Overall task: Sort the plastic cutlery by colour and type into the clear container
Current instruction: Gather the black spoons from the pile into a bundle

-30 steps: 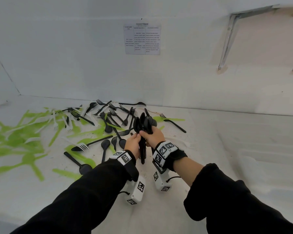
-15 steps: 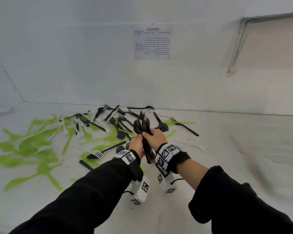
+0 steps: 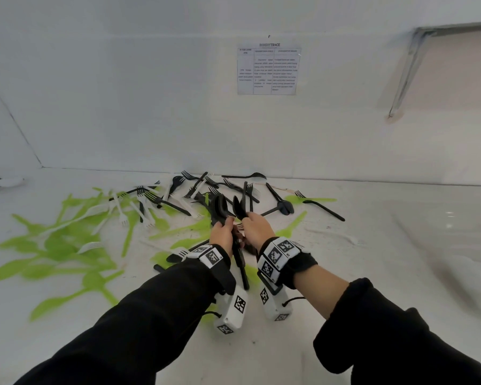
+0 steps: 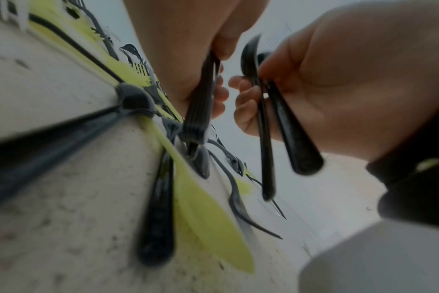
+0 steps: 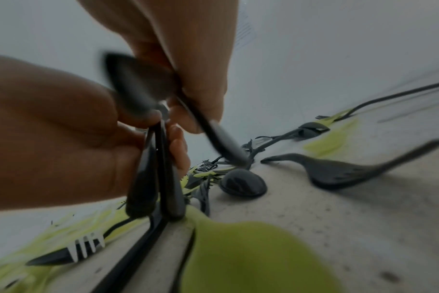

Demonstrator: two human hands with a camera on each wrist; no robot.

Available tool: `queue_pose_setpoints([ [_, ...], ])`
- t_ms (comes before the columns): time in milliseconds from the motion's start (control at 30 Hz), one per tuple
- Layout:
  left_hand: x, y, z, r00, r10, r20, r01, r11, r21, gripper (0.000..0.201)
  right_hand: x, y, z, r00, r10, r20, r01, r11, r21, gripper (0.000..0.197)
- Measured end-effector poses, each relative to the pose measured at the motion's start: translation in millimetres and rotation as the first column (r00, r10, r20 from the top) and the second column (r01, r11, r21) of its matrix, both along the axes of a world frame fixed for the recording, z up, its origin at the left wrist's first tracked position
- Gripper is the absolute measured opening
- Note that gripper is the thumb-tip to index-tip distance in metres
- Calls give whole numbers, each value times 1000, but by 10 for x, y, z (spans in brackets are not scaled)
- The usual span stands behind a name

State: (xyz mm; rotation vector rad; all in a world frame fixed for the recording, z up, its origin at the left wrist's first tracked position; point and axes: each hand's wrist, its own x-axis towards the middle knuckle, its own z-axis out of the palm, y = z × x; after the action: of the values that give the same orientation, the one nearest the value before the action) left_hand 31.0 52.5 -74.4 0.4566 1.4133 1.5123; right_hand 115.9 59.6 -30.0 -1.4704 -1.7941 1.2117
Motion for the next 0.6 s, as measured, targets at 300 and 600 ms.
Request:
queue_pose_setpoints([
  [300, -154, -80, 59, 973, -192, 129, 186, 981, 59, 36, -251, -109, -55, 999, -5, 45, 0, 993, 121, 32],
  [600, -250, -142, -1, 968, -204, 144, 207, 978, -9, 44, -286, -213, -44, 996, -85, -31, 87, 992, 96, 33],
])
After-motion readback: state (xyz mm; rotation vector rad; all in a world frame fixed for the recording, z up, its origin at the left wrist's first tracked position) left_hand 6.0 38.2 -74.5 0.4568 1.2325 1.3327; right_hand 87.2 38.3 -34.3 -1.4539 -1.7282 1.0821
